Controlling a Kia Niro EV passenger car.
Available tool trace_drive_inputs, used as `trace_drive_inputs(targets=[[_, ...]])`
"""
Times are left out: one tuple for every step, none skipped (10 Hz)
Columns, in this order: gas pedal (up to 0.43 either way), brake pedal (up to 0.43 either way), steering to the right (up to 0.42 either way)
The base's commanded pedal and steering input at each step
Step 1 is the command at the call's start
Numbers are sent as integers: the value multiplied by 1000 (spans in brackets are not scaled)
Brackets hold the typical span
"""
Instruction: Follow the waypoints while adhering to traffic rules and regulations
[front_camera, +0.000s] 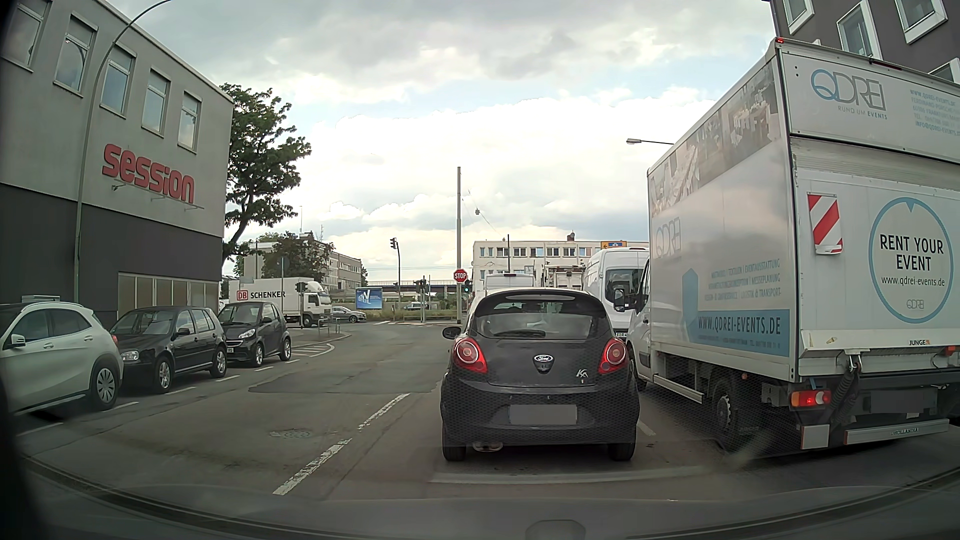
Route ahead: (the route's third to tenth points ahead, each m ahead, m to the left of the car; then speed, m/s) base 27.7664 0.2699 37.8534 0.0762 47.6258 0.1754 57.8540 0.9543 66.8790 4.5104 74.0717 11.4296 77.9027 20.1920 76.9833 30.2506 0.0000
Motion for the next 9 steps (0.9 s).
trace_drive_inputs(targets=[[0,146,-2],[0,30,-2],[0,30,-2],[0,30,-2],[0,30,-1],[0,37,-2],[118,30,-2],[157,30,-2],[209,30,-1]])
